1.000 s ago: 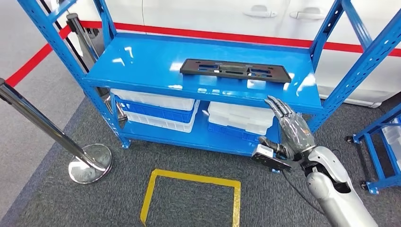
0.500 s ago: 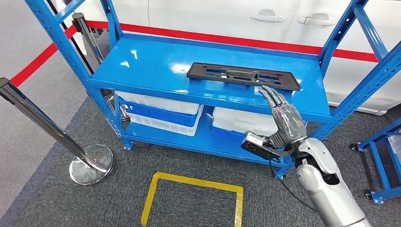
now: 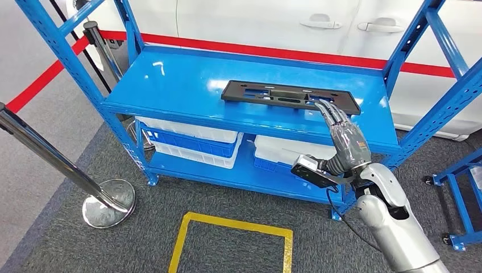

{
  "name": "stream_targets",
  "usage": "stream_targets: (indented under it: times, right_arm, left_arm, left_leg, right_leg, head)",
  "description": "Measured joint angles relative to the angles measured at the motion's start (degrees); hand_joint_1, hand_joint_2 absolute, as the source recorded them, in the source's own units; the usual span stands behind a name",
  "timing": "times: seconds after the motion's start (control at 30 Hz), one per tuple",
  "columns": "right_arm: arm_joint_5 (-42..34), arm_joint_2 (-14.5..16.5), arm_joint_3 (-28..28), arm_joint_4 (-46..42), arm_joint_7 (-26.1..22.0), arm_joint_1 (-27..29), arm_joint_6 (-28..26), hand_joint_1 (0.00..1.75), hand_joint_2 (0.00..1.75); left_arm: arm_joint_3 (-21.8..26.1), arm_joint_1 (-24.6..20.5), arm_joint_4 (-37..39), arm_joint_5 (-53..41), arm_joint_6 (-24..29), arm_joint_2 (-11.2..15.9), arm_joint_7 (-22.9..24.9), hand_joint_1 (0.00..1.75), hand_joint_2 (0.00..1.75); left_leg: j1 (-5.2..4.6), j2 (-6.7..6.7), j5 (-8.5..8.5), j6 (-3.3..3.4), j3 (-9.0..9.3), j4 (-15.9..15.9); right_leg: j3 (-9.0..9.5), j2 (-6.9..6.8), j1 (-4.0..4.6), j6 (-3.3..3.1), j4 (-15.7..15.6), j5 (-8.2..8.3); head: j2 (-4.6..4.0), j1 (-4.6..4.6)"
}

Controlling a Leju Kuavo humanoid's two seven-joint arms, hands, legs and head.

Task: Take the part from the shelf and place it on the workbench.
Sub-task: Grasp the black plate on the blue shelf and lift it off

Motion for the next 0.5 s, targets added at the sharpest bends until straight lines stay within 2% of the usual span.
stream_targets:
  times: [0.1,0.17,0.2,0.27,0.3,0.33,0.37,0.43,0.47,0.5]
  right_arm:
    - [0.1,0.0,0.0,0.1,0.2,-0.2,0.0,0.0,1.75]
    - [0.4,0.1,0.0,0.2,0.3,-0.5,0.0,0.0,1.75]
    - [0.6,0.1,0.0,0.4,0.5,-0.6,0.0,0.0,1.75]
    - [0.9,0.1,0.0,0.8,1.0,-0.8,0.0,0.0,1.75]
    - [1.1,0.1,0.0,1.1,1.1,-0.8,0.0,0.0,1.75]
    - [1.1,0.1,0.0,1.3,1.2,-0.8,0.0,0.0,1.75]
    - [1.2,0.1,0.0,1.6,1.3,-0.9,0.0,0.0,1.75]
    - [1.4,0.1,0.0,2.0,1.6,-1.2,0.0,0.0,1.75]
    - [1.5,0.1,0.0,2.3,1.8,-1.4,0.0,0.0,1.75]
    - [1.5,0.1,0.0,2.5,2.0,-1.6,0.0,0.0,1.75]
  left_arm:
    - [-0.2,0.1,0.0,-0.1,-0.2,0.0,-0.1,0.0,0.0]
    - [-0.2,0.2,0.0,-0.2,-0.2,0.0,-0.3,0.0,0.0]
    - [-0.2,0.2,0.0,-0.3,-0.3,0.1,-0.4,0.0,0.0]
    - [-0.2,0.2,0.0,-0.5,-0.5,0.2,-0.7,0.0,0.0]
    - [-0.3,0.2,0.0,-0.5,-0.6,0.2,-0.9,0.0,0.0]
    - [-0.3,0.2,0.0,-0.6,-0.7,0.3,-1.1,0.0,0.0]
    - [-0.4,0.2,0.0,-0.7,-0.8,0.3,-1.3,0.0,0.0]
    - [-0.7,0.2,0.0,-0.8,-0.8,0.3,-1.5,0.0,0.0]
    - [-0.8,0.2,0.0,-0.9,-0.8,0.3,-1.6,0.0,0.0]
    - [-0.8,0.2,0.0,-1.0,-0.8,0.3,-1.7,0.0,0.0]
  left_leg:
    - [-0.11,-0.04,-0.52,1.05,0.4,-0.7]
    - [0.05,-0.04,-0.54,1.87,0.82,-1.2]
    - [0.08,-0.03,-0.6,2.21,1.01,-1.4]
    - [-0.1,-0.05,-0.87,2.66,1.21,-1.4]
    - [-0.23,-0.08,-1.05,2.8,1.38,-1.4]
    - [-0.35,-0.14,-1.25,2.88,1.64,-1.4]
    - [-0.46,-0.21,-1.5,2.9,2.03,-1.4]
    - [-0.63,-0.34,-2.11,2.79,2.86,-1.4]
    - [-0.72,-0.39,-2.38,2.66,3.08,-1.3]
    - [-0.74,-0.41,-2.54,2.45,3.08,-1.2]
  right_leg:
    - [-0.07,0.06,-0.01,0.88,-0.1,-0.25]
    - [-1.11,0.12,-0.13,1.28,2.2,-1.71]
    - [-2.67,0.18,-0.16,1.41,5.2,-3.13]
    - [-7.2,0.24,-0.12,1.55,13.1,-5.93]
    - [-9.1,0.25,-0.12,1.56,15.8,-6.28]
    - [-10.02,0.25,-0.1,1.47,16.6,-5.46]
    - [-9.73,0.25,-0.05,1.25,14.9,-3.49]
    - [-6.82,0.29,0.33,0.35,7.4,1.37]
    - [-5.41,0.31,0.6,-0.11,4.1,2.84]
    - [-4.48,0.32,0.88,-0.46,1.9,3.36]
  head:
    - [0.0,0.0]
    - [0.0,0.01]
    - [0.0,0.01]
    - [0.0,0.01]
    - [0.0,0.01]
    - [0.0,0.01]
    - [0.0,0.01]
    - [0.0,0.0]
    - [0.0,0.0]
    - [0.0,-0.01]
